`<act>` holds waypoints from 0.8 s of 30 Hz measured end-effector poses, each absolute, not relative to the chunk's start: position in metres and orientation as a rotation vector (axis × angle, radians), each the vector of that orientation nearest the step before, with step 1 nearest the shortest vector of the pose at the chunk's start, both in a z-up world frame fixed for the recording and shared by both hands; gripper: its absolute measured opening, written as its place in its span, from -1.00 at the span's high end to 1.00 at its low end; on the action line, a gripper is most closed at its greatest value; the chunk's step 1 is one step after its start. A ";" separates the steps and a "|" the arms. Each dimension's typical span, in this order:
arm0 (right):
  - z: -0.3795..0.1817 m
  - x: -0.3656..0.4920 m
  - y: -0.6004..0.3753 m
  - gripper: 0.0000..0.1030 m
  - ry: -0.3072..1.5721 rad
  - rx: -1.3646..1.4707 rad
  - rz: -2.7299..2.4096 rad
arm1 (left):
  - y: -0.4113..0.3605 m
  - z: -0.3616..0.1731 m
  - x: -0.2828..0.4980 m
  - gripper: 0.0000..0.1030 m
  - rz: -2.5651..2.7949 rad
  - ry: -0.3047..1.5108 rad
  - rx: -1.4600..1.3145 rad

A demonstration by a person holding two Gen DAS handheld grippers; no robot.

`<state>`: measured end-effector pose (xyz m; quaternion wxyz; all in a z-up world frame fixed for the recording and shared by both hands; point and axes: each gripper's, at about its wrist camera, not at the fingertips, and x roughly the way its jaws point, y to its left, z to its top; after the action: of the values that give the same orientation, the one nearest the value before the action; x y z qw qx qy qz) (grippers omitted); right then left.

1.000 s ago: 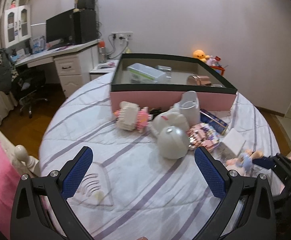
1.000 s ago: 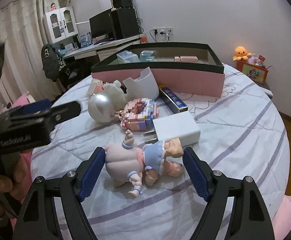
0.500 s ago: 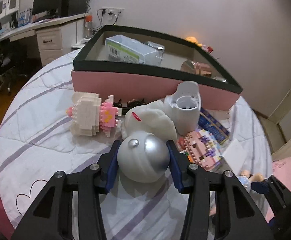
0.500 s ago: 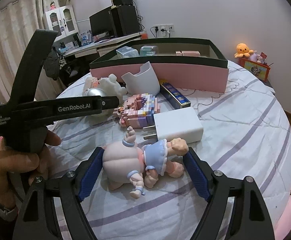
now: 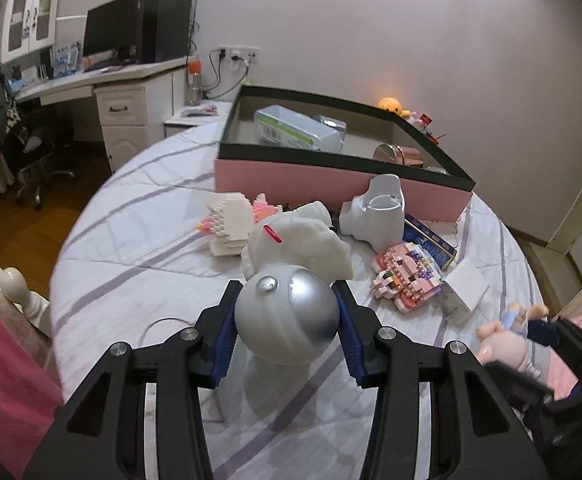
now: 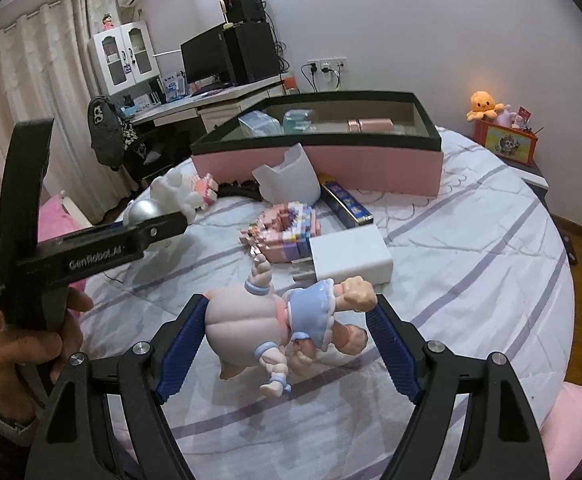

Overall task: Organize rigid objects
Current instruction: 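Carry both toys over the pink box and open both tools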

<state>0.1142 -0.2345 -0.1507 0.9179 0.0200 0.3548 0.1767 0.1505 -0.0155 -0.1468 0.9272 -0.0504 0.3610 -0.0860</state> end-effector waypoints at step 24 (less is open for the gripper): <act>-0.047 0.217 -0.237 -0.57 0.561 -0.035 0.371 | -0.007 -0.048 0.219 0.11 -0.210 0.555 -0.036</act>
<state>0.2172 -0.2372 -0.0469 0.9439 -0.0173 0.2751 0.1820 0.2193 -0.0070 -0.0484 0.9562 -0.0178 0.2733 -0.1033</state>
